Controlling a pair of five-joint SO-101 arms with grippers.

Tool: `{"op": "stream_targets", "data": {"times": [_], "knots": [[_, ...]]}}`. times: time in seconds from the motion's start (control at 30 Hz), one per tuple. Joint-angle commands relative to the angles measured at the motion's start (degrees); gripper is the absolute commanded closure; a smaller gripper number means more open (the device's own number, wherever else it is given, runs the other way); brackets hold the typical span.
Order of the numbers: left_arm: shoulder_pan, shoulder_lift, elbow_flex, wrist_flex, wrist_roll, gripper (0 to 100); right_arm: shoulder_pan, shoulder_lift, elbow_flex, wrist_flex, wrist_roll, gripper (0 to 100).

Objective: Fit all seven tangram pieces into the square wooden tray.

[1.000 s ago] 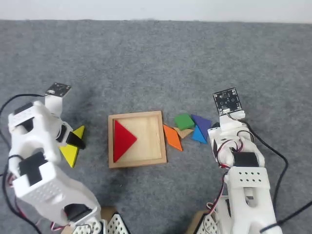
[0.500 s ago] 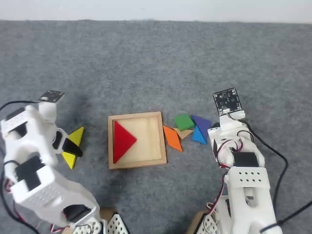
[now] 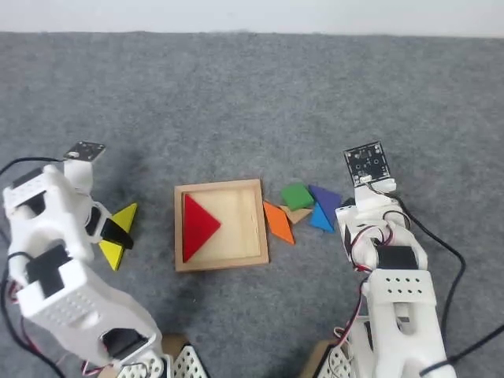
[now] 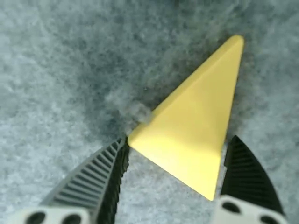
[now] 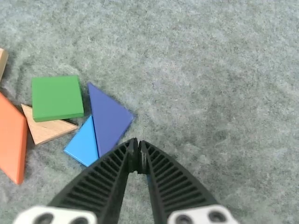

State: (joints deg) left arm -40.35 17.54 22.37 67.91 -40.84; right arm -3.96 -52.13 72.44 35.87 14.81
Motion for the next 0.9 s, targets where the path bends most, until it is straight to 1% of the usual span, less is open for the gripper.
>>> {"op": "stream_targets", "data": {"times": [0.0,0.2,0.3,0.37,0.43,0.7,0.87], "knots": [[0.1,-2.7,-2.9,-0.8,-0.3,67,0.7,-0.4,-2.5,-0.9,0.7,99.0],[2.4,-3.3,-2.6,-1.2,-0.3,67,0.7,-0.4,-2.5,-0.9,0.7,99.0],[3.3,-1.2,-2.8,-1.4,-0.3,67,0.7,-0.4,-2.5,-0.9,0.7,99.0],[3.7,1.1,-2.8,-3.2,-0.3,67,0.7,-0.4,-2.5,-0.9,0.7,99.0],[3.7,3.1,-2.9,-4.6,-0.3,67,0.7,-0.4,-2.5,-0.9,0.7,99.0],[1.9,4.1,-3.6,-2.7,-0.4,68,0.7,-0.4,-2.5,-0.9,0.7,99.0],[2.1,4.2,-3.7,-2.5,-0.5,75,0.7,-0.4,-2.5,-0.9,0.7,99.0]]}}
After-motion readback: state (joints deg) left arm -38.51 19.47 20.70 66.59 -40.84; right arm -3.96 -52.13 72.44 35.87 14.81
